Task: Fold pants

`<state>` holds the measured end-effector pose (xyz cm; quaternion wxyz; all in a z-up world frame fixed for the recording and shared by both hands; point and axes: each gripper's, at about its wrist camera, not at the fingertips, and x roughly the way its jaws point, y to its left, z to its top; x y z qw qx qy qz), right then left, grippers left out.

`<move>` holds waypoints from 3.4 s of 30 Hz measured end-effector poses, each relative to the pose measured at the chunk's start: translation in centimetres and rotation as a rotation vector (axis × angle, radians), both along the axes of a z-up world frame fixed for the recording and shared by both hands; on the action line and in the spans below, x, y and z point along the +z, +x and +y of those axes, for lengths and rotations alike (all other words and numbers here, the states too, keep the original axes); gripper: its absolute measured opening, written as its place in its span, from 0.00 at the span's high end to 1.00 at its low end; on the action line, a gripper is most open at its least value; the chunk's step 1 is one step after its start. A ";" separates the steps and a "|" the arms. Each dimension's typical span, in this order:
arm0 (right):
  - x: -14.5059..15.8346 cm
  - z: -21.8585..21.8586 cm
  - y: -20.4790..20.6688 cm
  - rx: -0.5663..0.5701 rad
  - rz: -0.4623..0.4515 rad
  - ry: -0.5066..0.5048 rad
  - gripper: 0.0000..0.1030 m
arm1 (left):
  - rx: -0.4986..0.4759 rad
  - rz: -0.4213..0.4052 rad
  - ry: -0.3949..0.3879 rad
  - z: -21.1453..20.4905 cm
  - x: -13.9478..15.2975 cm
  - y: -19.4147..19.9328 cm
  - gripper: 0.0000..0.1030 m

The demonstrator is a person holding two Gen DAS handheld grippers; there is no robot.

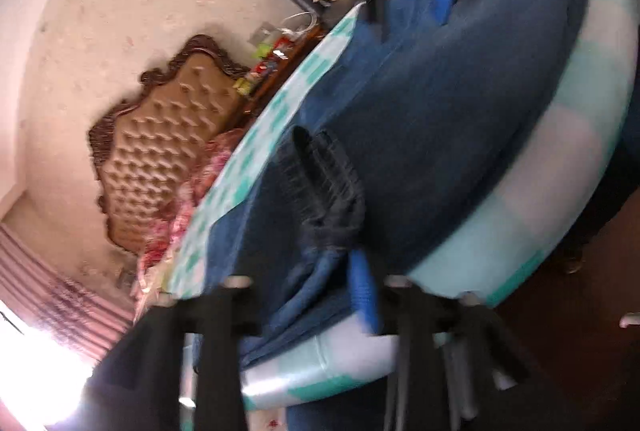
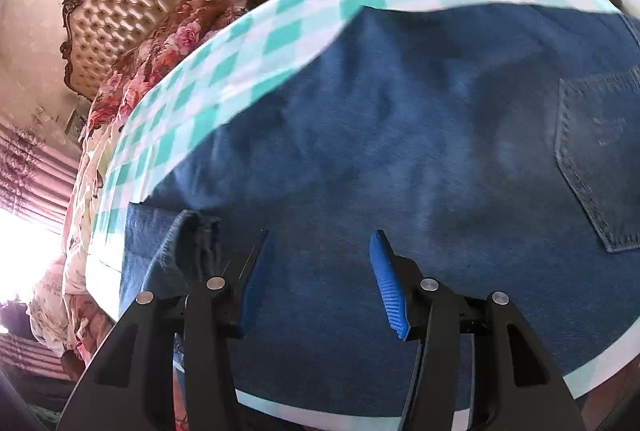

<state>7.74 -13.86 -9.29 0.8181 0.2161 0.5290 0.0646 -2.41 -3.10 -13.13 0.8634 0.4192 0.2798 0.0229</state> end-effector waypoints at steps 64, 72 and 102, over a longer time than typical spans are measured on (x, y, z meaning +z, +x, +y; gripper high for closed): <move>-4.8 9.5 6.6 0.232 0.302 0.603 0.37 | -0.246 0.076 -0.042 -0.3 -1.2 -2.8 0.70; -3.5 10.8 7.4 0.284 0.273 0.450 0.88 | -0.234 -0.005 0.082 -1.3 -1.1 -3.5 0.78; -2.2 4.5 7.7 0.334 0.110 0.169 0.65 | -0.261 0.081 0.001 -9.7 -1.4 -0.9 0.69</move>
